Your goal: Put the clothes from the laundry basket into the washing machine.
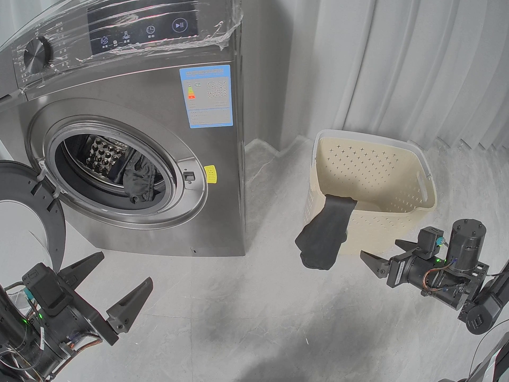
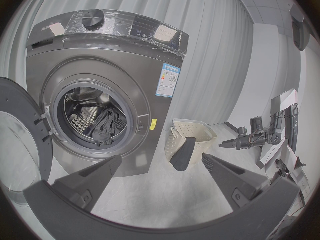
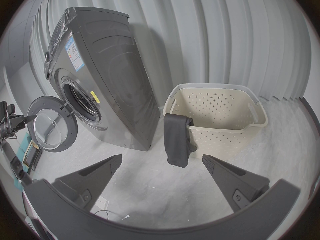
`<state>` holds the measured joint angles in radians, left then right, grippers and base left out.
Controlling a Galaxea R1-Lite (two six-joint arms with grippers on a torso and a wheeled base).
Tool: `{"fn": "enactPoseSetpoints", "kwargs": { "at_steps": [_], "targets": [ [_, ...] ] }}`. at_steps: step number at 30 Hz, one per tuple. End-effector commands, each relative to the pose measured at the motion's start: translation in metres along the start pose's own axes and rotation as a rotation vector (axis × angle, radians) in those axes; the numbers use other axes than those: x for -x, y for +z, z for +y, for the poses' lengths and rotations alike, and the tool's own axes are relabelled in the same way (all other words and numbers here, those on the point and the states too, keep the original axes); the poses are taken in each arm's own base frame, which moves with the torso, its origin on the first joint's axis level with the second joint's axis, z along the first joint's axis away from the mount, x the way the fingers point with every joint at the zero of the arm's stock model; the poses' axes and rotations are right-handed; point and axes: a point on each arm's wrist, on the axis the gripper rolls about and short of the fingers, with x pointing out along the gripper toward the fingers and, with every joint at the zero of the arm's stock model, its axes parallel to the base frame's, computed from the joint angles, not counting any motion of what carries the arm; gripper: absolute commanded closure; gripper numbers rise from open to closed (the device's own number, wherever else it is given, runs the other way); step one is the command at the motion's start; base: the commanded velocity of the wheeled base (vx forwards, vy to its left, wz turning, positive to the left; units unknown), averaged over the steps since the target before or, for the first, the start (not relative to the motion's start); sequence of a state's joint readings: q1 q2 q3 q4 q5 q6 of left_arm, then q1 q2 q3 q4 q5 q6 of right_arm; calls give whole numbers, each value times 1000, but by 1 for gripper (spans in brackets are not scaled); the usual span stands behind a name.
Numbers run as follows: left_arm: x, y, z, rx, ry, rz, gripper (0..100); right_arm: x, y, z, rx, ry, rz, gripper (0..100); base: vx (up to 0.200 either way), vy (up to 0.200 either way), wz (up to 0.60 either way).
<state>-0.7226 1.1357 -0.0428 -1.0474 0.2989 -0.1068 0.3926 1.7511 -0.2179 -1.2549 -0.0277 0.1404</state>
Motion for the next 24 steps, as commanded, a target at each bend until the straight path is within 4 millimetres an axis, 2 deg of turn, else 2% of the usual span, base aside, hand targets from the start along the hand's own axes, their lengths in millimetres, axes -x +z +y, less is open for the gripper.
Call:
{"fn": "enactPoseSetpoints", "kwargs": {
  "at_steps": [1,3,7,8,12,24],
  "targets": [
    [-2,-3,2,-11,21,19,0,-24,-14,-1,8,-6,43,0,0,0,0],
    [-1,-3,2,-10,19,15,0,-29,-17,0,9,-3,53,0,0,0,0],
    [-1,-3,2,-5,16,15,0,-37,-17,1,8,0,53,0,200,0,0],
    [-1,-4,2,-4,11,17,0,-47,-15,2,6,5,42,0,200,0,0],
    [0,-4,1,-5,4,19,0,-66,-17,1,5,2,41,0,200,0,0],
    [1,-4,1,-3,4,18,0,-121,-26,-3,3,-8,49,0,0,0,0]
  ]
}}
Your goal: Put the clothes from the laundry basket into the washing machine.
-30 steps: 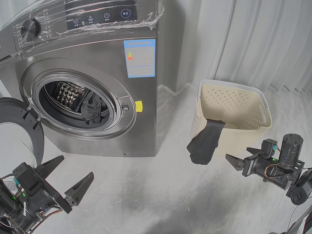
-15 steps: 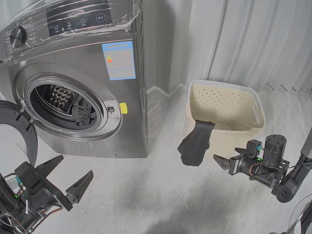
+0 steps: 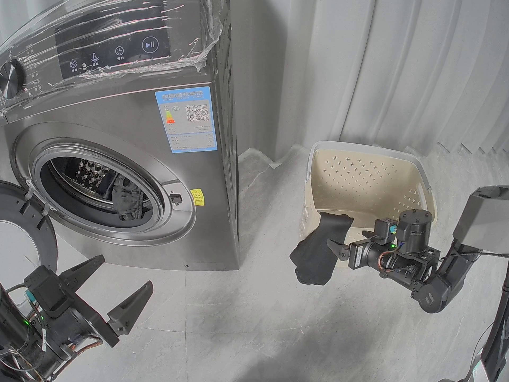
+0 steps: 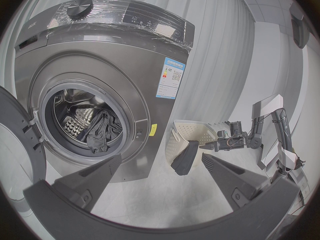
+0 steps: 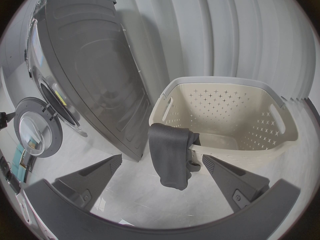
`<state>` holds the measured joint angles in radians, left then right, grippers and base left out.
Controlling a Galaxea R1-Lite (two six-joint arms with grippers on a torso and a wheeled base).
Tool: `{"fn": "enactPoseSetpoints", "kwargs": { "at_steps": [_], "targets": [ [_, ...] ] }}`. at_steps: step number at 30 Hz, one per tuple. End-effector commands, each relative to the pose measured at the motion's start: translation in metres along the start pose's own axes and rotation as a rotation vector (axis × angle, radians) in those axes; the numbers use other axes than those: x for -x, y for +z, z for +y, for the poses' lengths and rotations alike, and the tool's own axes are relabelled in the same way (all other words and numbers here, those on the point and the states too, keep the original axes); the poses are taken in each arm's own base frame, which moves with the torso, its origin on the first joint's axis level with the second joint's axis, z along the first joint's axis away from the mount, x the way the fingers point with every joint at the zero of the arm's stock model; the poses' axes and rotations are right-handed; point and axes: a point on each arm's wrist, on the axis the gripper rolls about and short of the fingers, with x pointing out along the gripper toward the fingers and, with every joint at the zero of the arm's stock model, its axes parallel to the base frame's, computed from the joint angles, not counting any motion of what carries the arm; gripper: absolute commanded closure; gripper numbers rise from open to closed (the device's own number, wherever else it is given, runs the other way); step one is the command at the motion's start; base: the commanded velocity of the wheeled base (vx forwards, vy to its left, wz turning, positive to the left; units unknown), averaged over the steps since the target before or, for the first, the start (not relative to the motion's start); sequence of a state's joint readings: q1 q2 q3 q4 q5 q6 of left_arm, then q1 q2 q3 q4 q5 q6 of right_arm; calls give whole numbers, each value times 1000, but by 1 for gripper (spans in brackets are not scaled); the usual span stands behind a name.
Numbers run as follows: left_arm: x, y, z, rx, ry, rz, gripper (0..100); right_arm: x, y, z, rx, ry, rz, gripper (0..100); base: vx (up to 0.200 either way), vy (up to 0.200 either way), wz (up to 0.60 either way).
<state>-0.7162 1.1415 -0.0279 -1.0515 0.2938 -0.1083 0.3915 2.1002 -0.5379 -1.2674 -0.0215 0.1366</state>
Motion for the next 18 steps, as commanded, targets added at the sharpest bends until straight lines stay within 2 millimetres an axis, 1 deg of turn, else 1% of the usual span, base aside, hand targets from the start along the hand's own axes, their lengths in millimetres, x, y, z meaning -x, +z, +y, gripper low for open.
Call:
{"fn": "enactPoseSetpoints", "kwargs": {
  "at_steps": [1,4,5,8,9,12,13,18],
  "targets": [
    [0,0,0,1,0,-1,0,-26,-12,-5,-3,-15,29,0,0,0,0],
    [1,0,0,3,0,-2,0,-35,-11,-9,-6,-22,17,0,0,0,0],
    [1,0,0,3,0,-2,0,-35,-11,-9,-7,-23,17,0,0,0,0],
    [1,0,0,1,-1,-1,0,-45,-14,-13,-8,-30,14,0,0,0,0],
    [1,0,0,1,-1,-2,0,-46,-14,-13,-8,-31,13,0,0,0,0],
    [1,0,0,1,-1,-2,0,-51,-10,-13,-8,-25,-10,0,0,0,0],
    [1,0,0,1,-1,-2,0,-52,-9,-13,-8,-23,-13,100,0,0,0],
    [1,0,0,2,-1,-1,0,-54,-8,-13,-9,-13,-21,100,0,0,0]
  ]
}}
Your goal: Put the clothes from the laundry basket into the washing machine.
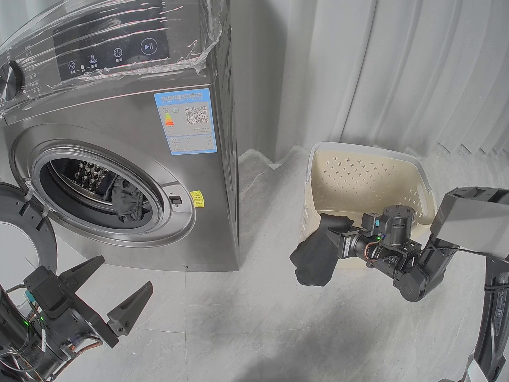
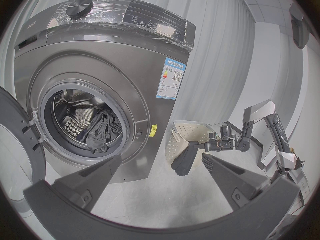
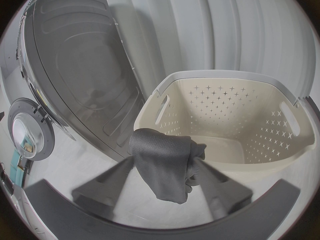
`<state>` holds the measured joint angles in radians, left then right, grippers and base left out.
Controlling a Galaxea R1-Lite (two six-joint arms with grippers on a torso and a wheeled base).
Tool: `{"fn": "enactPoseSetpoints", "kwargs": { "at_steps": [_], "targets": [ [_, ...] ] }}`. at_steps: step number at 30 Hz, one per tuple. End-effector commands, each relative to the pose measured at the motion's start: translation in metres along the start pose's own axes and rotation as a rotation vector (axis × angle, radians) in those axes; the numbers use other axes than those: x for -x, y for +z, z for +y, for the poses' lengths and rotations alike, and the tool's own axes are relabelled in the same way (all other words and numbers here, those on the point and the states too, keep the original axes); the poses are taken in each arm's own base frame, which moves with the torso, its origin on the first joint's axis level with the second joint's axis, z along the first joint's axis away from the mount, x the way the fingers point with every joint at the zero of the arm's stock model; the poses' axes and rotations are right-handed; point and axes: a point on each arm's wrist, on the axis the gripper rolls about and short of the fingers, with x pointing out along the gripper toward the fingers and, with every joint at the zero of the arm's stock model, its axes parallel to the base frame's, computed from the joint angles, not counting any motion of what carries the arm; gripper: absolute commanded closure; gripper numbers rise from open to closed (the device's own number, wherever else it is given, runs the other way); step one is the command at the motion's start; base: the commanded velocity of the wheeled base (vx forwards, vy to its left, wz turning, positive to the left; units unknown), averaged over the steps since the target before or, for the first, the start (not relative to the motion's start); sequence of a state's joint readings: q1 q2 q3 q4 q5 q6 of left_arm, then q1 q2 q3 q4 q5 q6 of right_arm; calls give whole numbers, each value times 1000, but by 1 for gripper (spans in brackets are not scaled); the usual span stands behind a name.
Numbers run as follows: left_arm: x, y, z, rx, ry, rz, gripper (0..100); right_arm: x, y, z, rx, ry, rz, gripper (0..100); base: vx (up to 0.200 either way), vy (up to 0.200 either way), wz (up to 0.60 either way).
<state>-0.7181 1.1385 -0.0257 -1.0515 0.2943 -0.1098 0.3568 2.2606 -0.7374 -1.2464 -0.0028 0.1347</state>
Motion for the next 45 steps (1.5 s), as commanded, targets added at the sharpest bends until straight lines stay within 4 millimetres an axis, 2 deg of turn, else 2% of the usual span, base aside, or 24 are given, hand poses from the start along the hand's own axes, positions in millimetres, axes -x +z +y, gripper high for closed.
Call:
{"fn": "enactPoseSetpoints", "kwargs": {
  "at_steps": [1,5,7,13,15,18,19,21,25,26,27,30,36,39,45],
  "targets": [
    [0,0,0,1,0,-1,0,-1,-2,-1,-1,-3,5,100,0,0,0],
    [0,1,0,2,0,-3,0,3,-4,-5,-4,-16,20,100,0,0,0],
    [0,1,0,1,-1,-3,0,14,-1,-8,-4,-23,22,100,0,0,0],
    [0,1,0,2,0,-4,0,58,29,-2,-2,-4,-43,100,0,0,0],
    [0,1,0,2,0,-3,0,68,33,0,0,4,-56,100,0,0,0],
    [0,1,0,2,0,-6,0,95,43,4,-1,26,-84,100,0,0,0],
    [0,1,0,2,-2,-4,0,96,43,4,-1,26,-84,100,0,0,0],
    [0,1,0,2,-2,-6,0,116,50,7,-3,35,-117,100,0,0,0],
    [0,1,0,2,-2,-4,0,147,65,20,0,80,-197,100,0,0,0],
    [0,1,0,2,-2,-4,0,147,65,20,0,80,-197,100,0,0,0],
    [0,1,0,4,0,-4,0,163,74,25,5,106,-243,100,0,0,0],
    [0,0,0,5,1,-5,0,187,91,37,9,167,-326,100,0,0,0],
    [9,-1,3,10,-2,-20,0,222,110,53,21,265,-415,100,0,0,0],
    [12,0,4,14,1,-33,0,232,115,57,26,302,-446,100,0,0,0],
    [13,1,5,14,13,-40,0,236,118,62,58,379,-489,100,0,0,0]
  ]
}}
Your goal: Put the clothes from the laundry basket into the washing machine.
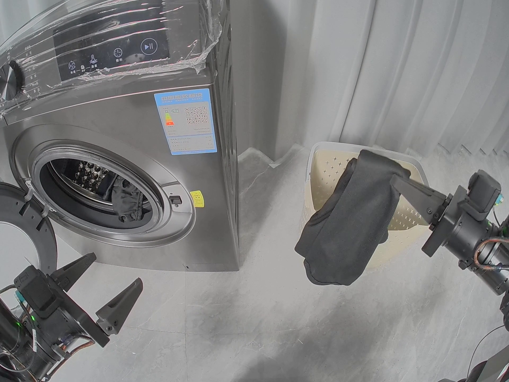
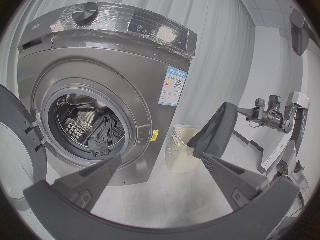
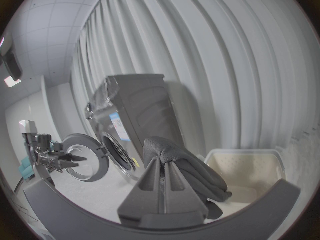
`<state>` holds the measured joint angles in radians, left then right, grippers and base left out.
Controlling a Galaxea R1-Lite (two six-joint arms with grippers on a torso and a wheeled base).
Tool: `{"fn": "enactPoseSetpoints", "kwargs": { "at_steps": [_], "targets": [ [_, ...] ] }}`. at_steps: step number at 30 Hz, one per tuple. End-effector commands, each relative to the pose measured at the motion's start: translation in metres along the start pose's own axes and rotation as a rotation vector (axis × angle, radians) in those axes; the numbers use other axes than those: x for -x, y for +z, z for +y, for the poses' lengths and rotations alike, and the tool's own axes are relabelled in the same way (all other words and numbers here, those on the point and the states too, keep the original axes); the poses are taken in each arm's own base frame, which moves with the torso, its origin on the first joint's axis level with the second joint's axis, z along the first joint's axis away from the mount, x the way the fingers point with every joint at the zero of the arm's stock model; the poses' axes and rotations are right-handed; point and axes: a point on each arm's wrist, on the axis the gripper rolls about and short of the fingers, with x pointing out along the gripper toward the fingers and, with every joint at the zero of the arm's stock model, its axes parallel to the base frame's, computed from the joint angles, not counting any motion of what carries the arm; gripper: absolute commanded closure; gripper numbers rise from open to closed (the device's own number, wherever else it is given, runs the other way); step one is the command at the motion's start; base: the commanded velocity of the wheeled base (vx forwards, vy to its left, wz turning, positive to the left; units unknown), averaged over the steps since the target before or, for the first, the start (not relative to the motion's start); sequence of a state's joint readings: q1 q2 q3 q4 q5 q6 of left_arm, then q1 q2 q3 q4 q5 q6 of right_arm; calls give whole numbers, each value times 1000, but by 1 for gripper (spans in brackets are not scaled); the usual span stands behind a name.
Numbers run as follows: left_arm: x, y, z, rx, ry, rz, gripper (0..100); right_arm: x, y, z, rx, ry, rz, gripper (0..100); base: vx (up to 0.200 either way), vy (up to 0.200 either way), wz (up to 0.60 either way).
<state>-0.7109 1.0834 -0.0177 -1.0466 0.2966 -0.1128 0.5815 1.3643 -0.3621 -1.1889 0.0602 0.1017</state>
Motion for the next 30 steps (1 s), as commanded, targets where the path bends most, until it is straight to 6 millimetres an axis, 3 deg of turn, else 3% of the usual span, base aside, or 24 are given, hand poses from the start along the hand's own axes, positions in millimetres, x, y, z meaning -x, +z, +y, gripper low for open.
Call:
{"fn": "enactPoseSetpoints", "kwargs": {
  "at_steps": [1,9,18,30],
  "targets": [
    [5,-2,2,1,9,-6,0,8,14,6,5,40,-75,100,-200,0,0],
    [8,0,3,4,7,-18,0,5,14,8,3,53,-79,100,-200,0,0],
    [8,-1,3,1,15,-17,0,1,15,8,2,52,-83,100,0,0,0],
    [10,-2,4,-1,16,-5,0,-3,11,8,-8,50,-66,100,0,200,0]
  ]
}}
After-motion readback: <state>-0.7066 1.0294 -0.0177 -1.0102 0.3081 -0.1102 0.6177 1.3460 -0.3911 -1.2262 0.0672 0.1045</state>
